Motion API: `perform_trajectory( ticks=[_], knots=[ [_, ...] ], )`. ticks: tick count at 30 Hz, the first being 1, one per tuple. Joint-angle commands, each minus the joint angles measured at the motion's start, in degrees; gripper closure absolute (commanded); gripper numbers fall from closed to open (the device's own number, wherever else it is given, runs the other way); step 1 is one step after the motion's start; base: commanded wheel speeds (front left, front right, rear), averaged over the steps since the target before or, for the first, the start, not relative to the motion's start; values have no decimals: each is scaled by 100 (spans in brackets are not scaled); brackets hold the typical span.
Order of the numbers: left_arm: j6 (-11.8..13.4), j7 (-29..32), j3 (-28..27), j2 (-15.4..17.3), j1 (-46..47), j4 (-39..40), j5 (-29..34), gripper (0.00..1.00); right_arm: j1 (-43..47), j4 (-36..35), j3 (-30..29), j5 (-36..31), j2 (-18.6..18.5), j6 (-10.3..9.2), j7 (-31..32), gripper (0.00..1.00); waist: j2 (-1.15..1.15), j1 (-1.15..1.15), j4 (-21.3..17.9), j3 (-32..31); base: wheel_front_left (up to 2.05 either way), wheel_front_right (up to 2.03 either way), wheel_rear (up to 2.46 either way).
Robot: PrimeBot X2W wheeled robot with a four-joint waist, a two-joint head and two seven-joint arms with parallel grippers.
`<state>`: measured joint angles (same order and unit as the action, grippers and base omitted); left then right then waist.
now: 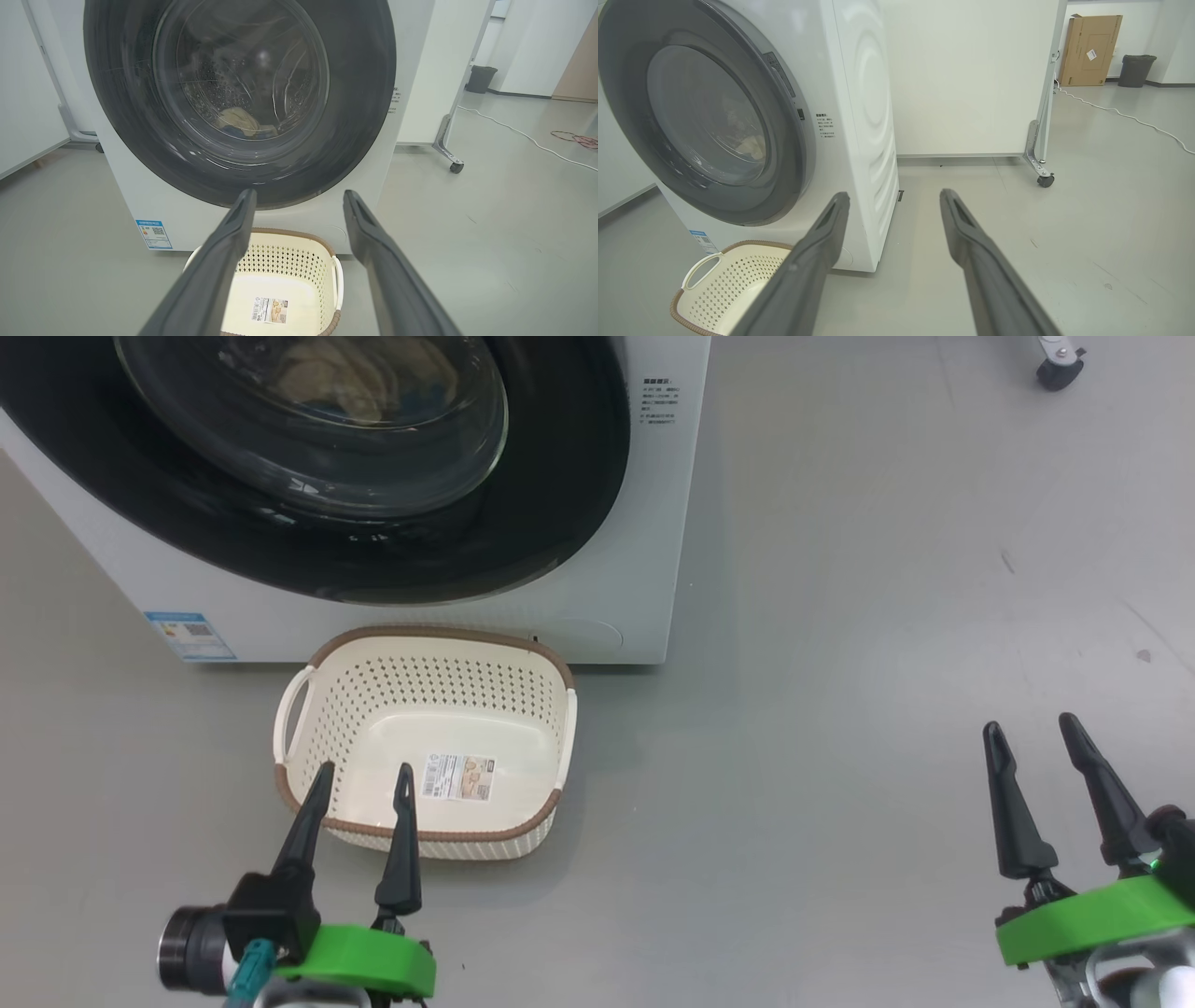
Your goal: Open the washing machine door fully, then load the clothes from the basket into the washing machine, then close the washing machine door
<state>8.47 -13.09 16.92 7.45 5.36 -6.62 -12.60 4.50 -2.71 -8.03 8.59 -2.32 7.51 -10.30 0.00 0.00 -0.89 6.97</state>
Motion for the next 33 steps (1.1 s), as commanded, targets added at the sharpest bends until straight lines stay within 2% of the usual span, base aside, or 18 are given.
perform_trajectory(
  ticks=[1, 18, 19, 33],
  knots=[
    [31, -36, -177, 96, 190, 193, -19, 0, -170, -174, 101, 14, -56, -2, -12, 0, 0, 0, 6, 0, 0, 0, 0],
    [107, -118, -126, 123, 230, 206, 27, 0, -198, -174, 130, 59, -56, -2, 35, 0, 0, 0, 54, 41, 0, 0, 0],
    [70, -56, 61, 3, 7, -21, -2, 100, -5, 25, 18, 24, 4, 0, 23, 100, 0, 0, 54, 42, 0, 0, 0],
    [-79, 94, -89, -17, -41, -222, -832, 100, -77, 334, 129, 892, -26, 0, 128, 100, 0, 0, 57, -27, 0, 0, 0]
  ],
)
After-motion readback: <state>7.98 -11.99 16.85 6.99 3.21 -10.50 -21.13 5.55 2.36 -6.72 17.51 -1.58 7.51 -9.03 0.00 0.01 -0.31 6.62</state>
